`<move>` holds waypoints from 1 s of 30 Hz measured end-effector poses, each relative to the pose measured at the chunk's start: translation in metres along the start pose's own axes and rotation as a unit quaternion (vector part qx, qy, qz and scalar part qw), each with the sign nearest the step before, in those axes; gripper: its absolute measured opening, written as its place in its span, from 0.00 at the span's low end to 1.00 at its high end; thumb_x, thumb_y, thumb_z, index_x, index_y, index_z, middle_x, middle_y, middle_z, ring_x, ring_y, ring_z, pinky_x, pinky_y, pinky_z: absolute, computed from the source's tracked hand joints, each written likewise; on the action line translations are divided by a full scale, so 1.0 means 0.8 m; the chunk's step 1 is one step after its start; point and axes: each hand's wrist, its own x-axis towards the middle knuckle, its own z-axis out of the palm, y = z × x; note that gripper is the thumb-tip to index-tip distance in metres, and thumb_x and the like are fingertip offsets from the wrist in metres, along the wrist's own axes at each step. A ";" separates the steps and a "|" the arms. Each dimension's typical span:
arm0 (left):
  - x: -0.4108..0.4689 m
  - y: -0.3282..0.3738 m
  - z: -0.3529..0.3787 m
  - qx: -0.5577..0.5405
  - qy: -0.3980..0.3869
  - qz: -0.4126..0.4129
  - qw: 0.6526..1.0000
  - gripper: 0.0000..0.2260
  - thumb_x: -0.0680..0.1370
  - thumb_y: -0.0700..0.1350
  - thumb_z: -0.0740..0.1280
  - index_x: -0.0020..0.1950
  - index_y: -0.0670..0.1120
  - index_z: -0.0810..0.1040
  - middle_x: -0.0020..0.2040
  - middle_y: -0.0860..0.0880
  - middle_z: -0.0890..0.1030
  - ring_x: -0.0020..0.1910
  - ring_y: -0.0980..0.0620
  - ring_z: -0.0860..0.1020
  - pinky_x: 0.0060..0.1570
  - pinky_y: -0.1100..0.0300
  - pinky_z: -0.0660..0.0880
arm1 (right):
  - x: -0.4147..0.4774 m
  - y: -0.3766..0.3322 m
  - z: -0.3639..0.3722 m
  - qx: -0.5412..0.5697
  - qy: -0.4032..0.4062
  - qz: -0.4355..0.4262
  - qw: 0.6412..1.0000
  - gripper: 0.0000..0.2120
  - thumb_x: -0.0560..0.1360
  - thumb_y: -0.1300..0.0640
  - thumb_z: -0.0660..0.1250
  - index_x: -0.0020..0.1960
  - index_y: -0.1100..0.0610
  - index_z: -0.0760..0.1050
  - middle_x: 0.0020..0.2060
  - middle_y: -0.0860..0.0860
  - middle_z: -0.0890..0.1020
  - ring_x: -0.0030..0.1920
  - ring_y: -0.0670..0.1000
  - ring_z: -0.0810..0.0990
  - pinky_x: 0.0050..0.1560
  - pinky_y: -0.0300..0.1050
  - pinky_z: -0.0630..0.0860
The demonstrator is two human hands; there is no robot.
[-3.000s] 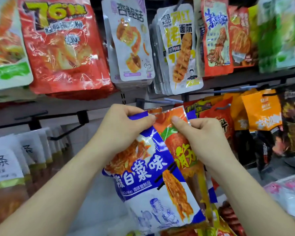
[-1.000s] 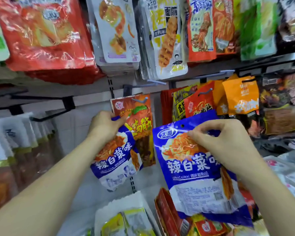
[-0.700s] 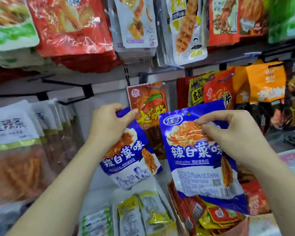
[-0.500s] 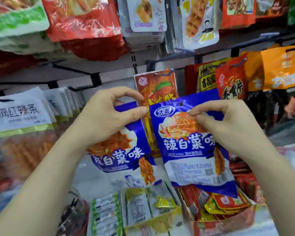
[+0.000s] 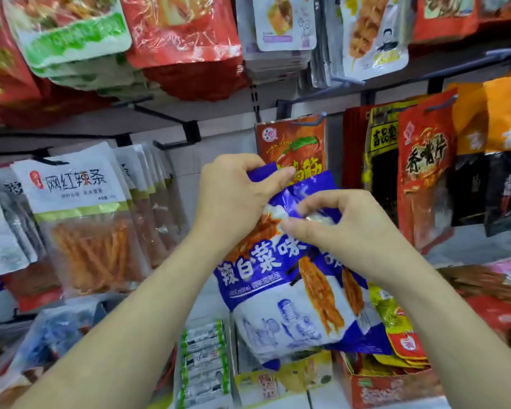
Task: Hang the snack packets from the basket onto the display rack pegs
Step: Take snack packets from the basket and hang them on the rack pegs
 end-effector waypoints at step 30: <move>-0.034 -0.047 -0.078 -0.383 0.118 -0.308 0.863 0.07 0.81 0.44 0.62 0.47 0.44 0.78 0.38 0.46 0.85 0.33 0.48 0.83 0.40 0.47 0.81 | 0.014 0.017 0.000 -0.143 0.179 -0.040 0.972 0.06 0.73 0.59 0.72 0.43 0.49 0.84 0.34 0.39 0.80 0.32 0.37 0.76 0.34 0.27 0.67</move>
